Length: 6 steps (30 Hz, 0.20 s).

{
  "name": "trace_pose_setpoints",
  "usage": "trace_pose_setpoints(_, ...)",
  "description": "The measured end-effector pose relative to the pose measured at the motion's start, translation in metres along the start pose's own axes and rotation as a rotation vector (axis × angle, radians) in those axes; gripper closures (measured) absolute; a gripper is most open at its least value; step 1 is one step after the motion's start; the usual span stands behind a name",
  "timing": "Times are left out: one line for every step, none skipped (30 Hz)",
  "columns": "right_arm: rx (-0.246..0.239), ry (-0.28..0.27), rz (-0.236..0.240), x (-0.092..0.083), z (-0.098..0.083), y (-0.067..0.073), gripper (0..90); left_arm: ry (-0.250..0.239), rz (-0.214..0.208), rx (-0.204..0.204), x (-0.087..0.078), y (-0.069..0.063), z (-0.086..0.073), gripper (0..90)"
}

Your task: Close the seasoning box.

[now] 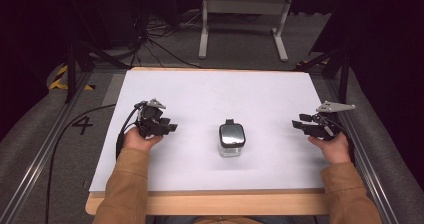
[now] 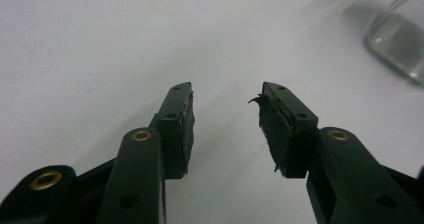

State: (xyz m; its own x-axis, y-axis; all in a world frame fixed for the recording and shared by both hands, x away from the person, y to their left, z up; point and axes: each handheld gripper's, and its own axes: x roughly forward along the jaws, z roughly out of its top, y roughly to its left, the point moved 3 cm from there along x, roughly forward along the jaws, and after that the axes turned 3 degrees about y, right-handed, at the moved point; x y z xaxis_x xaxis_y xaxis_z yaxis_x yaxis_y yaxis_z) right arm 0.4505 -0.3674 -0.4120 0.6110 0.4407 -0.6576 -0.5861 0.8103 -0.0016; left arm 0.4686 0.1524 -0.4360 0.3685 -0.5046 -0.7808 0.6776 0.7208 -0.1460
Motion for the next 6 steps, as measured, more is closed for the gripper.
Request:
trace_pose_setpoints(0.002,0.015,-0.004,0.004,-0.003,-0.002,52.1,-0.001,-0.002,-0.009,0.002,0.001,-0.001,55.6)
trace_pose_setpoints(0.006,0.018,-0.007,0.007,-0.005,-0.002,50.1,-0.002,-0.006,-0.019,0.004,0.002,-0.002,53.9)
trace_pose_setpoints(0.006,0.016,-0.010,0.009,-0.006,-0.003,48.4,-0.009,-0.009,-0.029,0.005,0.003,-0.002,52.3)
trace_pose_setpoints(0.016,0.004,-0.010,0.011,-0.006,-0.003,47.0,-0.018,-0.005,-0.026,0.005,0.003,-0.002,50.3)
trace_pose_setpoints(0.027,-0.003,-0.007,0.012,-0.007,-0.003,45.7,-0.023,-0.010,-0.032,0.007,0.003,-0.002,49.0)
trace_pose_setpoints(0.040,-0.011,-0.003,0.014,-0.007,-0.003,44.3,-0.023,-0.010,-0.032,0.007,0.003,-0.002,47.9)
